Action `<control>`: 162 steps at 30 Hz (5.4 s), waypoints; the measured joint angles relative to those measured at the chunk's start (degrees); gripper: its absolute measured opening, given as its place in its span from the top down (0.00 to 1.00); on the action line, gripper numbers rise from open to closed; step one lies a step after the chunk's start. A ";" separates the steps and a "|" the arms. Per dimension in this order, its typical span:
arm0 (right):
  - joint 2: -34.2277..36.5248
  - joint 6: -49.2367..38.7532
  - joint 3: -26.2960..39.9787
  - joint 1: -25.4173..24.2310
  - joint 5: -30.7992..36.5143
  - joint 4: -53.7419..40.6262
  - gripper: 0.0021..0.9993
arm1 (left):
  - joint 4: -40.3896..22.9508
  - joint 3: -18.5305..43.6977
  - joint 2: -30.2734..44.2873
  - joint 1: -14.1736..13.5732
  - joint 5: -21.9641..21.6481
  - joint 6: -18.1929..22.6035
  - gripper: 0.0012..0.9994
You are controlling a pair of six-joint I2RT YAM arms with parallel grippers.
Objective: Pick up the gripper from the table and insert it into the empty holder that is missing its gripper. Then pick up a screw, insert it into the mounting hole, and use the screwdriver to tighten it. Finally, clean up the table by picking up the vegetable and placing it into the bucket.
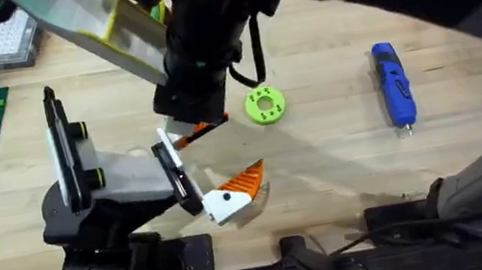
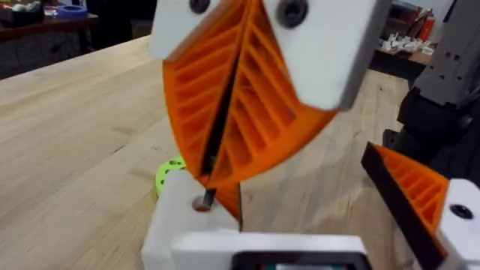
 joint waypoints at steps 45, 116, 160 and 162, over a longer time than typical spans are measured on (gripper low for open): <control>0.86 0.00 -0.04 -1.03 -1.63 -0.39 0.99 | 0.00 0.00 -0.01 0.00 0.00 0.00 0.01; 1.88 0.00 -1.18 -0.55 -1.68 0.57 0.99 | -0.07 0.00 0.03 0.02 0.00 -1.11 0.01; -0.71 1.38 -1.33 -6.95 -2.10 -1.60 0.00 | -0.04 0.00 0.01 0.11 0.02 -1.03 0.01; -2.67 1.79 -1.33 -9.49 -1.93 -3.40 0.00 | -0.04 0.00 0.01 0.11 0.02 -1.03 0.01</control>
